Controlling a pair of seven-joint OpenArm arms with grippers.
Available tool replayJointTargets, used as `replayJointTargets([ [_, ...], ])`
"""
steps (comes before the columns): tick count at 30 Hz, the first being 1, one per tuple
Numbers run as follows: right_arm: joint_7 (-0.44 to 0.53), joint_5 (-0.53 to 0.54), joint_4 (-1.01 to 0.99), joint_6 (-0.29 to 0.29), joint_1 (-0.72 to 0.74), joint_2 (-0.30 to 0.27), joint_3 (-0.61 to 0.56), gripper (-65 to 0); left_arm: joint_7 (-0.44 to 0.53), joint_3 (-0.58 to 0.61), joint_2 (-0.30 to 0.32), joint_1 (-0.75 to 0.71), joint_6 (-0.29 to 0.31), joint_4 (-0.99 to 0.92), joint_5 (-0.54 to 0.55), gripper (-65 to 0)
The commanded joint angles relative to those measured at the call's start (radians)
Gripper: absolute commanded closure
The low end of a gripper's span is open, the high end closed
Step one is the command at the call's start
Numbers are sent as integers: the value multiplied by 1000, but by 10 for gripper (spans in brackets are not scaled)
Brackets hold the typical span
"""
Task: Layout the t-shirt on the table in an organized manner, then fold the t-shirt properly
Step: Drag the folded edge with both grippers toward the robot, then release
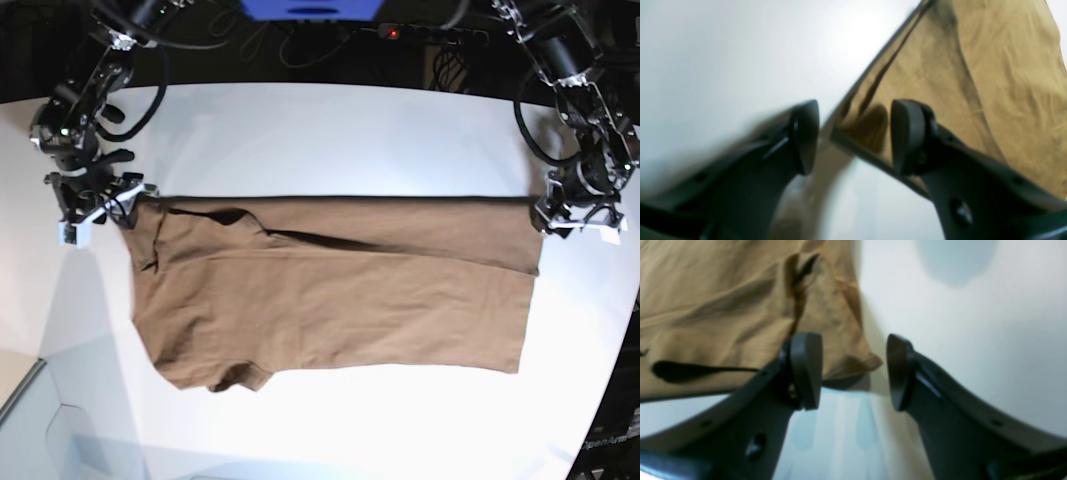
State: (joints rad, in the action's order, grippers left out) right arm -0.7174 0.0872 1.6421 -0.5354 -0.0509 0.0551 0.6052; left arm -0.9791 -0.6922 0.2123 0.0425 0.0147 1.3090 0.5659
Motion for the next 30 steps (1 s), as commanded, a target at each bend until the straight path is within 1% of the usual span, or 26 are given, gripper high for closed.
replayJointTargets([
  [1, 20, 13, 5, -2, 7, -7, 0, -319, -13, -1, 8, 3, -8, 10, -14, -336],
  [3, 48, 9, -15, -2, 19, -7, 0, -319, -13, 1, 8, 3, -8, 10, -14, -333],
  [4, 66, 9, -27, -2, 19, -7, 0, -319, -13, 15, 8, 3, -8, 10, -14, -314],
  [5, 83, 9, -41, -2, 18, -7, 0, -319, -13, 36, 8, 0, -8, 10, -14, -278],
  [7, 104, 7, -67, -2, 19, -7, 0, -319, 12, 62, 9, -5, -8, 10, -14, -190],
  [8, 112, 7, -79, -2, 23, -7, -1, -319, 30, 72, 9, -11, -8, 10, -14, -130],
  [9, 118, 7, -89, -2, 23, -8, -1, -319, 42, 82, 9, -20, -8, 10, -14, -56],
  [10, 121, 7, -92, -2, 23, -18, -1, -319, 48, 91, 9, -25, -8, 10, -14, 0],
  [11, 121, 7, -99, -2, 23, -24, -1, -319, 50, 99, 11, -25, -8, 8, -14, 0],
  [13, 121, 7, -125, -2, 26, -25, -1, -315, 53, 102, 11, -25, -8, -12, -14, -21],
  [15, 123, 9, -136, -2, 26, -28, -1, -312, 53, 102, 17, -25, -8, -42, -8, 0],
  [17, 123, 12, -138, -2, 21, -41, 0, -292, 53, 102, 17, -25, -8, -62, -7, -2],
  [19, 123, 12, -135, -2, 16, -42, 0, -227, 53, 102, 17, -25, -8, -62, -7, -2],
  [22, 120, 12, -133, -2, -7, -42, 0, -77, 47, 99, 19, -37, -8, -56, -5, -2],
  [23, 121, 12, -131, -2, -14, -42, 0, -31, 44, 99, 19, -39, -8, -56, -4, -2],
  [24, 117, 12, -131, -2, -22, -42, 0, 0, 42, 99, 19, -40, -8, -56, -4, -2],
  [27, 121, 12, -112, -2, -68, -42, 0, 0, 42, 99, 19, -66, -8, -38, -4, -2],
  [30, 123, 13, -72, -4, -119, -39, -1, 0, 42, 99, 19, -109, -8, 25, -4, -2],
])
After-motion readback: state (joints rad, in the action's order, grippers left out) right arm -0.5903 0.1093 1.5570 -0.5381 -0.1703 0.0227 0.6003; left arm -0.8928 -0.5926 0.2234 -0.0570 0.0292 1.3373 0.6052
